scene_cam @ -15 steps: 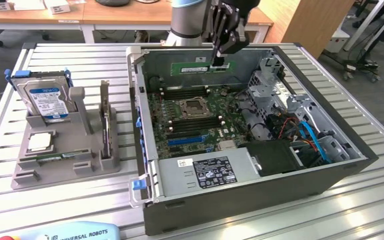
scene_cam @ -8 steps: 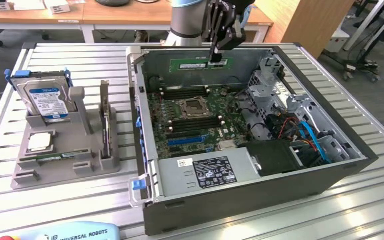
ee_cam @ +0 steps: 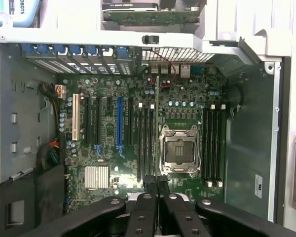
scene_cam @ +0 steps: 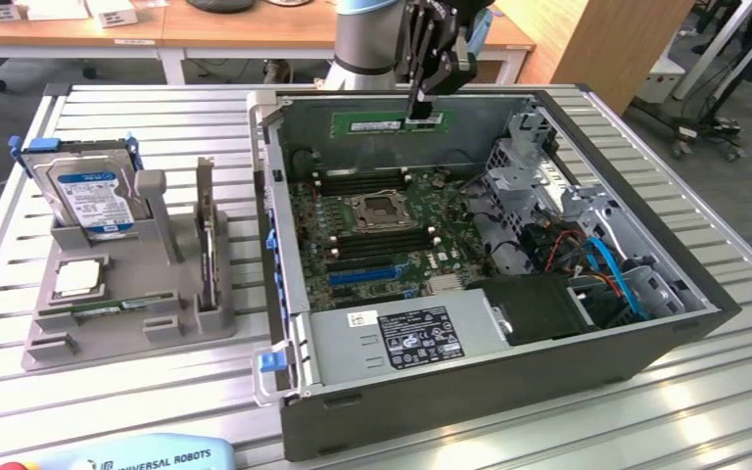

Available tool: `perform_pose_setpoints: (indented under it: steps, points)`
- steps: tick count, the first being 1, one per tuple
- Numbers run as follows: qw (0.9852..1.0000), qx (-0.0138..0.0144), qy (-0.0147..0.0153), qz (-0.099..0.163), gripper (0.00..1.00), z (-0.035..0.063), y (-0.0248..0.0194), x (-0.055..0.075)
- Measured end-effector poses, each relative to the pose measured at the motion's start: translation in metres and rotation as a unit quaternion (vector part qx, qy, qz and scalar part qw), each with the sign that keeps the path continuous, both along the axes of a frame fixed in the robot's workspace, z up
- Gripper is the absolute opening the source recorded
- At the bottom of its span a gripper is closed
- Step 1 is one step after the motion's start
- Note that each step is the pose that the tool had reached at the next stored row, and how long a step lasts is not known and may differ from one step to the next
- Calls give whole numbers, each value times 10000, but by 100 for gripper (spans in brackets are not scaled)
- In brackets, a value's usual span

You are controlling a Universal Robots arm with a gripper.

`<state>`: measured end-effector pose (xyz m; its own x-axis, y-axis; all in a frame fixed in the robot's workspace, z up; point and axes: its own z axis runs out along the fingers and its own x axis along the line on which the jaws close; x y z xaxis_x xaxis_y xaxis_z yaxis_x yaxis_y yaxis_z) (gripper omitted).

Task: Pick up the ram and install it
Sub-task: 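Pick up the ram and move it above insertion slot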

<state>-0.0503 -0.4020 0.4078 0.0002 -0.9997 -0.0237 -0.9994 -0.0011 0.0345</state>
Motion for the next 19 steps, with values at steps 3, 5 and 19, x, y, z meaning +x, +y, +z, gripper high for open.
perform_pose_setpoints:
  steps: [3,5,19]
  points:
    - [10000,0,0,0,11,-54,2,0]
    - [10000,0,0,-1,11,-88,3,0]
    - [10000,0,0,-1,11,-316,7,0]
